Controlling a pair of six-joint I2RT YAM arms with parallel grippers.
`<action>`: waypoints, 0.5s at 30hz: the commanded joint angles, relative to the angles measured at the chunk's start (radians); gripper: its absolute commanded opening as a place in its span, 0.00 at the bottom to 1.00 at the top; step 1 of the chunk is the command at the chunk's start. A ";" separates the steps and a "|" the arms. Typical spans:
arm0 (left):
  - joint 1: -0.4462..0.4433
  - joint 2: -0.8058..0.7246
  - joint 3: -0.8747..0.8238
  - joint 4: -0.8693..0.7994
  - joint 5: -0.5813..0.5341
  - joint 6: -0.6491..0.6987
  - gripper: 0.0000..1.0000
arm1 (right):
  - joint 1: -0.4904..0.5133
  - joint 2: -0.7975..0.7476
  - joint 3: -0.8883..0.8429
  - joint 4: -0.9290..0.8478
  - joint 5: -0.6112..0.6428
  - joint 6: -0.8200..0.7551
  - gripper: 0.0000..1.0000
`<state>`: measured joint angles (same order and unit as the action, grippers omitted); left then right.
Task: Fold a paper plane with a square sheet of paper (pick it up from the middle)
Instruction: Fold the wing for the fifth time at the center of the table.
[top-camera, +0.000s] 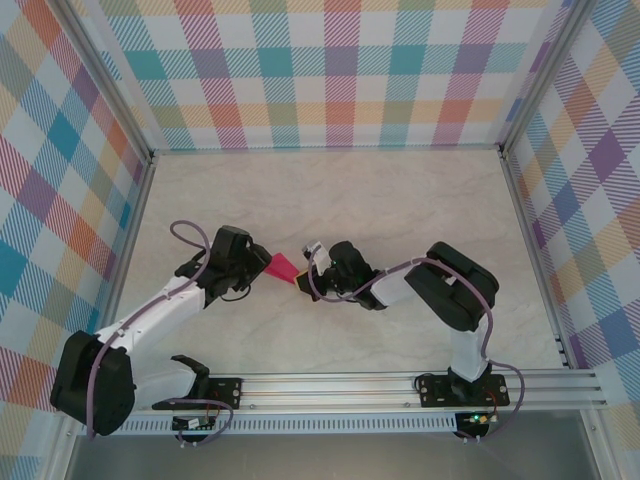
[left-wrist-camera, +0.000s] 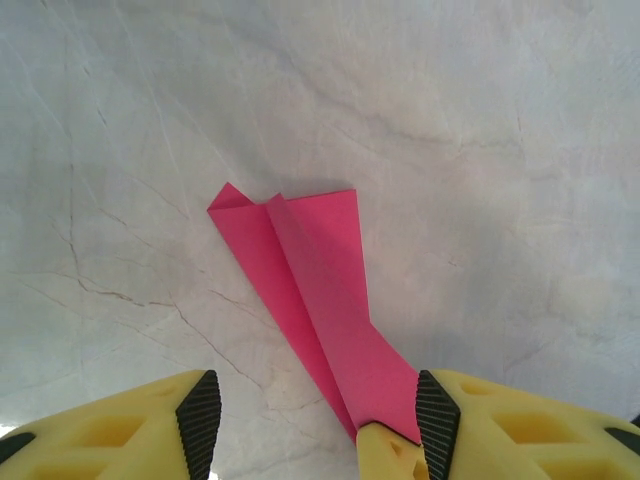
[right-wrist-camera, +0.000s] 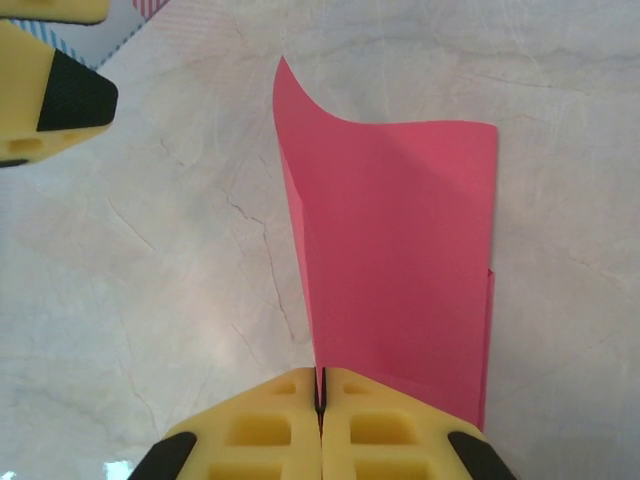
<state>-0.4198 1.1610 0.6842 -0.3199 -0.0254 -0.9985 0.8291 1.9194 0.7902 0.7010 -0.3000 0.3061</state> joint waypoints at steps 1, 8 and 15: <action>0.018 -0.025 -0.040 -0.015 -0.008 0.028 0.57 | -0.018 0.015 0.049 -0.040 -0.106 0.126 0.03; 0.018 -0.034 -0.079 0.033 0.010 0.044 0.58 | -0.053 0.071 0.125 -0.124 -0.207 0.242 0.00; 0.019 -0.049 -0.122 0.086 0.004 0.054 0.58 | -0.059 0.104 0.163 -0.141 -0.254 0.310 0.00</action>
<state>-0.4152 1.1278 0.5842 -0.2733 -0.0170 -0.9699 0.7746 1.9957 0.9253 0.5816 -0.4919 0.5575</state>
